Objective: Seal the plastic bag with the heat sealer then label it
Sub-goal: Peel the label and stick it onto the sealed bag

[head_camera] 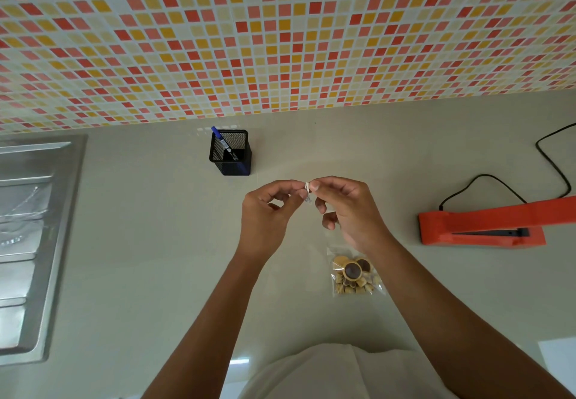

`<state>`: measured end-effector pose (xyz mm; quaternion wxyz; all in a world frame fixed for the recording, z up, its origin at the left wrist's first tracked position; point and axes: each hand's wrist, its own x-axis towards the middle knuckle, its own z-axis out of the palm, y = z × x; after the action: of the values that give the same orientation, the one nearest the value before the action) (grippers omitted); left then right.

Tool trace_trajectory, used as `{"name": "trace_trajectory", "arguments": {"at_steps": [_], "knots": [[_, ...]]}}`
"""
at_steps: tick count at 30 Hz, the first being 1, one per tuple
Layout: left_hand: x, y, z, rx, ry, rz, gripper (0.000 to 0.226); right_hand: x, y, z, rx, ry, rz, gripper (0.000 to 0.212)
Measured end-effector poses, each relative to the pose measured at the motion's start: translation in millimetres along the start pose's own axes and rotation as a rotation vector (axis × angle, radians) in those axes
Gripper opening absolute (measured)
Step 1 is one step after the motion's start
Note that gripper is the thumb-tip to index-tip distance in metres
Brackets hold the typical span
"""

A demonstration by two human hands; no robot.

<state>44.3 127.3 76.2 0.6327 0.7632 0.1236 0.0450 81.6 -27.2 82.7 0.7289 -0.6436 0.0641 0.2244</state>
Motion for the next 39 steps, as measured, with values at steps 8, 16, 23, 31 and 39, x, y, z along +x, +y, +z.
{"name": "trace_trajectory", "arguments": {"at_steps": [8,16,23,31,39], "knots": [[-1.0,5.0,1.0,-0.053,-0.031,-0.066,0.011,0.9,1.3,-0.5,-0.072,-0.036,-0.018,0.013],[-1.9,4.1,2.2,-0.047,0.005,-0.109,0.007,2.6,7.4,2.9,-0.094,-0.027,0.018,0.014],[-1.5,-6.9,-4.5,0.277,-0.065,0.238,0.025,6.5,9.9,3.2,-0.059,-0.019,0.111,0.015],[1.2,-11.9,-13.7,0.444,-0.116,0.41,0.021,8.7,15.3,0.2,0.065,-0.053,0.253,0.019],[4.2,-18.8,-16.0,0.525,-0.144,0.441,0.013,12.8,18.7,-3.4,0.058,-0.058,0.327,0.017]]}}
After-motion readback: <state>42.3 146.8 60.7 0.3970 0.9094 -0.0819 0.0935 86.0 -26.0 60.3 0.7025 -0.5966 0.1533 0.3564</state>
